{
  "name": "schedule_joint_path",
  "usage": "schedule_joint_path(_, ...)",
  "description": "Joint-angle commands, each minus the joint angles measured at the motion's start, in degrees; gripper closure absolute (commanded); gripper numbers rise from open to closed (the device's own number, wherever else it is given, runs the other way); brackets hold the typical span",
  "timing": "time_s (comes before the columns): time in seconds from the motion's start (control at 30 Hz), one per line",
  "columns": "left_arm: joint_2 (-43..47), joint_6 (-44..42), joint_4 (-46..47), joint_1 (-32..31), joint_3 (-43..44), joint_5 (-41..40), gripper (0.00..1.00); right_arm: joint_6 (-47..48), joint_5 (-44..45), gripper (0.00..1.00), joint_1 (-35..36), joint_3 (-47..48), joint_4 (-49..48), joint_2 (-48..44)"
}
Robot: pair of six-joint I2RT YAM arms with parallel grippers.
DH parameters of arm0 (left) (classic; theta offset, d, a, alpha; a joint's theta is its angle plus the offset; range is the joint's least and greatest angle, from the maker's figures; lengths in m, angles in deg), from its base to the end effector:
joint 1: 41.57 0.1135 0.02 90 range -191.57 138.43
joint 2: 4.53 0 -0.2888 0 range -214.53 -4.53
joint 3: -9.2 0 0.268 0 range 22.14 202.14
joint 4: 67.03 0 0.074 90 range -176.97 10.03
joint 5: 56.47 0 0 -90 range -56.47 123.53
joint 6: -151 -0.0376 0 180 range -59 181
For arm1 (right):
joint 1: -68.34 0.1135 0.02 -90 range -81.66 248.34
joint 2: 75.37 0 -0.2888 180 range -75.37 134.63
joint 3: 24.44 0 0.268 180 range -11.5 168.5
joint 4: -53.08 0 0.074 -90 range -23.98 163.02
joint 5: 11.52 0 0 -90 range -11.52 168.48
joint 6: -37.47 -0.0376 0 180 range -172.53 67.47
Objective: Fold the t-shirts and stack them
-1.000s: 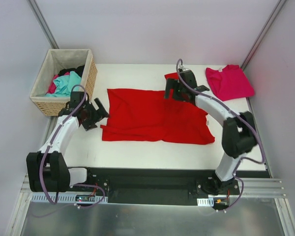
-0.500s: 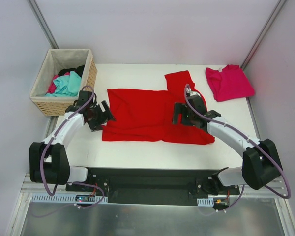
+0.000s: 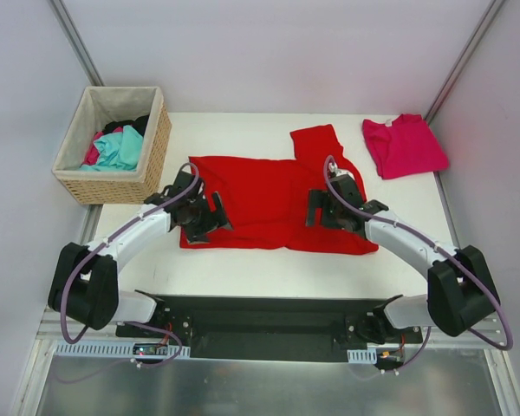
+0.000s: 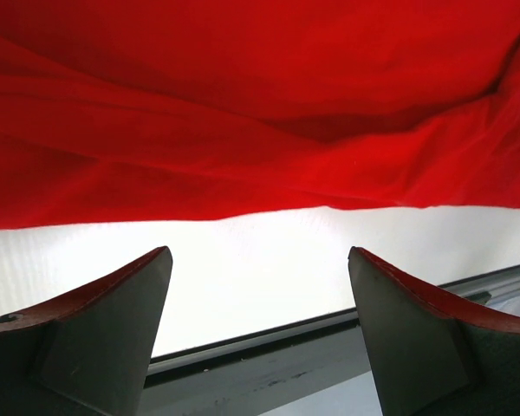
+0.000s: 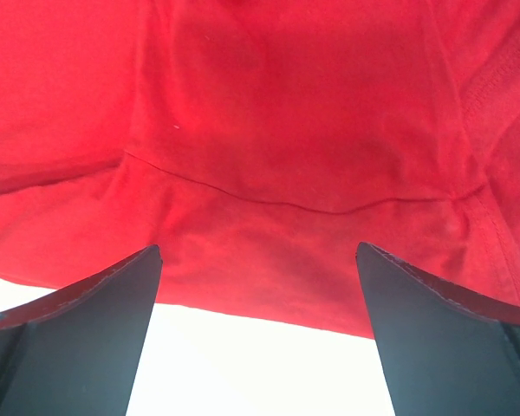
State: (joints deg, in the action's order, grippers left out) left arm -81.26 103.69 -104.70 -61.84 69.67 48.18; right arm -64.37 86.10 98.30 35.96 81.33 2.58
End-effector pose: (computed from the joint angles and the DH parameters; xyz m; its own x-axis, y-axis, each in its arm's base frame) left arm 0.2556 -0.1045 0.2303 -0.8793 -0.3746 -0.2942 -0.1651 0.8190 -0.5495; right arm 0.2562 0.1419 0.2354 -0.6930 -0.1647 -0.7018 -0.2786 0.9591 0.0500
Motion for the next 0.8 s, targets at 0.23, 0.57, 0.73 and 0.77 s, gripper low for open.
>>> schedule_joint_path(0.23, -0.1, 1.9, 0.7, -2.2, -2.4, -5.9, 0.17, -1.1, 3.2, 0.01, 0.3, -5.1, 1.6, -7.5)
schedule_joint_path(0.57, 0.4, 0.1, 1.3, -0.6, -3.3, -13.3, 0.17, -2.0, 0.0, 0.01, -2.3, -11.7, -2.3, -15.1)
schedule_joint_path(0.73, 3.7, -0.6, 6.5, 5.6, -8.0, -8.7, 0.17, -2.4, -4.2, 0.01, -5.0, -14.9, -5.1, -18.4)
schedule_joint_path(0.77, 4.0, -0.8, 7.1, 6.6, -8.6, -7.5, 0.17, -2.5, -4.5, 0.01, -5.2, -15.4, -5.2, -19.2)
